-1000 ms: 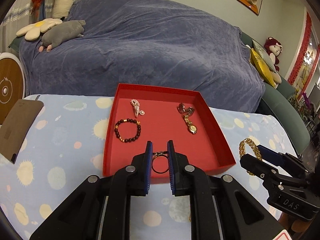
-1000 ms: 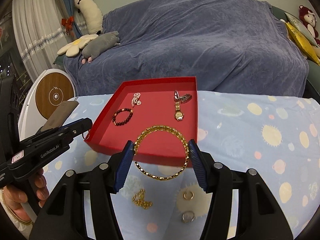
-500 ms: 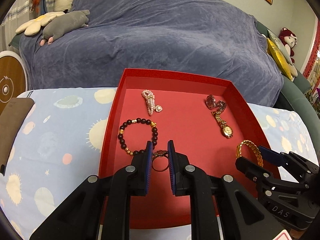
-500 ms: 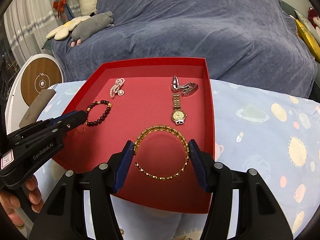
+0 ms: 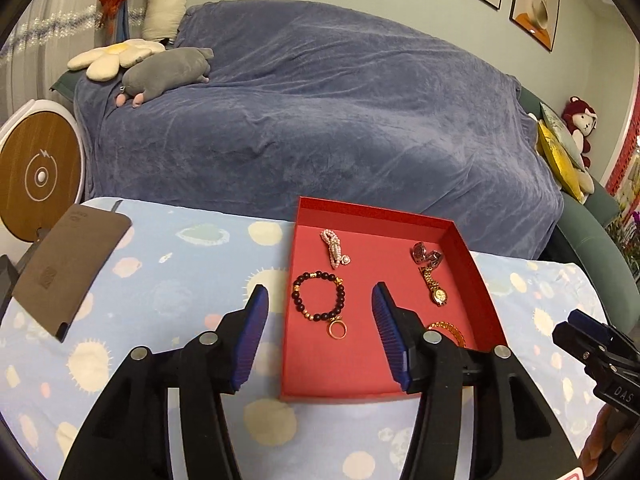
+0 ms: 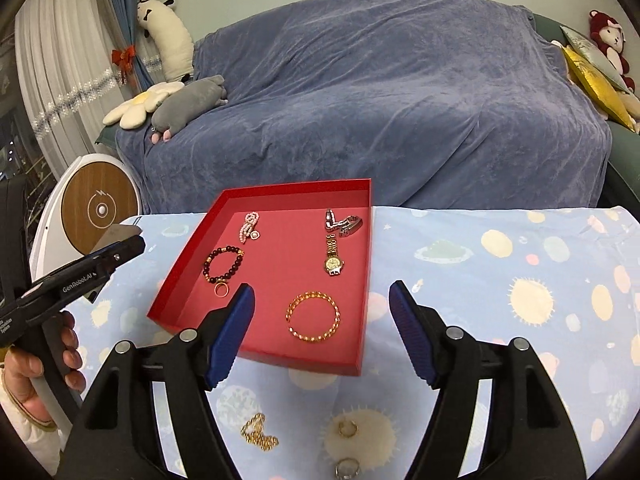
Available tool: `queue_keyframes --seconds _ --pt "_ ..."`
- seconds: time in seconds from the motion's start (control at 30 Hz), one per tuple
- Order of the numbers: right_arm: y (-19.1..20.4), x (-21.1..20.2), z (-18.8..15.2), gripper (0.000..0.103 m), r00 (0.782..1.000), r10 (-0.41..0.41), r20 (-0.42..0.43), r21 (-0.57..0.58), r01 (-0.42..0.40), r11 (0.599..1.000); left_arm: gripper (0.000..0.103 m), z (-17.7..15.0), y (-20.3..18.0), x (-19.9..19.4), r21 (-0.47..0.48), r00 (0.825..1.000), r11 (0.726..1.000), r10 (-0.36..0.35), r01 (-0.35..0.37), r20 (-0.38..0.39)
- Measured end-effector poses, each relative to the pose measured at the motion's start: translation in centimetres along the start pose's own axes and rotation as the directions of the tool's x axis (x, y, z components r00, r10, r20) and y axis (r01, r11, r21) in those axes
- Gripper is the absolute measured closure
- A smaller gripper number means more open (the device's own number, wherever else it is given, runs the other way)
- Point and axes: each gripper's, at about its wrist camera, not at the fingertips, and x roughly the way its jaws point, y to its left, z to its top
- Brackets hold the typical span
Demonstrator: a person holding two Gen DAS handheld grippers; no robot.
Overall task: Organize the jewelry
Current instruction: 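Lower the ring and bangle into the red box and open both tools, then move both tools back over the remaining jewelry on the bed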
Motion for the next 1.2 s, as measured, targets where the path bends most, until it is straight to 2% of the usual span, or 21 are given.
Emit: queue_keyframes --seconds 0.13,0.33,0.47,0.57,0.67,0.77,1.07,1.2 --pt "-0.7 -2.7 -3.1 0.035 1.000 -0.021 -0.011 0.000 0.021 1.000 0.046 -2.2 0.9 -3.4 0.001 1.000 1.000 0.019 -0.019 0.002" --pt "-1.0 -4.1 -7.8 0.035 0.997 -0.007 -0.072 0.025 0.009 1.000 0.045 -6.9 1.6 -5.2 -0.027 0.998 0.999 0.022 -0.024 -0.052" --pt "-0.5 -3.9 -10.0 0.035 0.994 0.008 -0.109 0.027 -0.005 1.000 0.045 -9.9 1.2 -5.2 -0.031 0.996 1.000 -0.001 -0.002 -0.092" --pt "0.4 -2.8 -11.2 0.036 0.990 0.000 -0.139 -0.015 -0.002 1.000 0.045 -11.2 0.3 -4.7 0.008 0.993 1.000 -0.014 0.015 -0.117" --pt "0.5 -1.5 -12.5 0.042 0.984 0.000 -0.180 -0.019 -0.003 1.000 0.045 -12.2 -0.2 -4.0 0.032 0.990 0.999 -0.014 0.018 -0.138" --pt "0.3 -0.3 -13.1 0.046 0.978 -0.017 -0.208 -0.029 0.012 1.000 0.045 -12.9 -0.3 -3.2 0.033 0.986 0.999 -0.021 0.027 -0.163" --pt "-0.4 1.3 -13.0 0.052 0.977 -0.028 -0.212 -0.012 0.026 1.000 0.045 -13.4 -1.5 -2.2 0.044 0.981 0.998 -0.036 0.045 -0.191" --pt "-0.3 2.1 -13.0 0.061 0.974 -0.039 -0.224 -0.023 0.035 0.999 0.045 -13.3 -1.9 -2.0 0.040 0.980 0.998 -0.043 0.052 -0.195"
